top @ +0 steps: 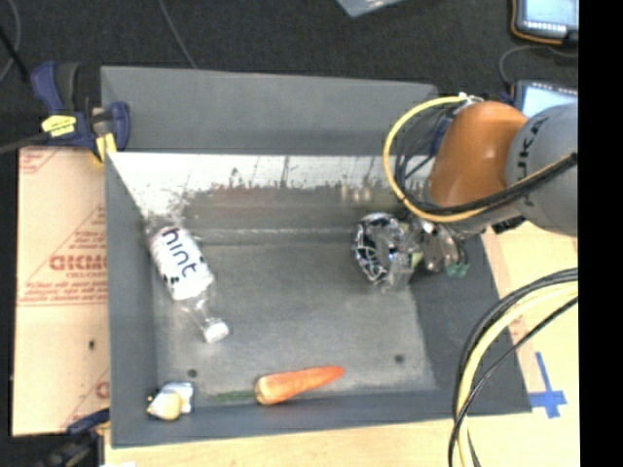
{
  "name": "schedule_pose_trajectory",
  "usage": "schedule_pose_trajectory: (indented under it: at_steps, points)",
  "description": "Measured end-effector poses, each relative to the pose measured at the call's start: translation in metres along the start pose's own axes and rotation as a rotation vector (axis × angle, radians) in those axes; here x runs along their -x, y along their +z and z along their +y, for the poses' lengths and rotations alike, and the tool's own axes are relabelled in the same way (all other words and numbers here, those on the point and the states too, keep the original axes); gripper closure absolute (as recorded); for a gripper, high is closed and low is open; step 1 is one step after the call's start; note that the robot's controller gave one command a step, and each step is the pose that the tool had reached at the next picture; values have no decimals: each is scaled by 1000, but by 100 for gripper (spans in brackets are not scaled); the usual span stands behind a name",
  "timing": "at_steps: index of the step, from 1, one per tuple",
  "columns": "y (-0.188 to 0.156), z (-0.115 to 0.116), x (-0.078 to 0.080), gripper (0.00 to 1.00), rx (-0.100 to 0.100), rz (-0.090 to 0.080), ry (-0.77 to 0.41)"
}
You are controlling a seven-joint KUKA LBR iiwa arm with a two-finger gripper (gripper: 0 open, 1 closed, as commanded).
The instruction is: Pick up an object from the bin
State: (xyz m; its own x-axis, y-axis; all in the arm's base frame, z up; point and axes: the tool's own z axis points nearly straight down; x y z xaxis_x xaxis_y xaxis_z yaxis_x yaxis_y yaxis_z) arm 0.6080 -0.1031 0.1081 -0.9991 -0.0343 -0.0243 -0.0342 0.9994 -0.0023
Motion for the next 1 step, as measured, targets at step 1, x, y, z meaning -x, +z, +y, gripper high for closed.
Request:
schedule_pose_trajectory:
  at_steps: [1]
  points:
    - [-106,9,24,100,-1,-5,-4]
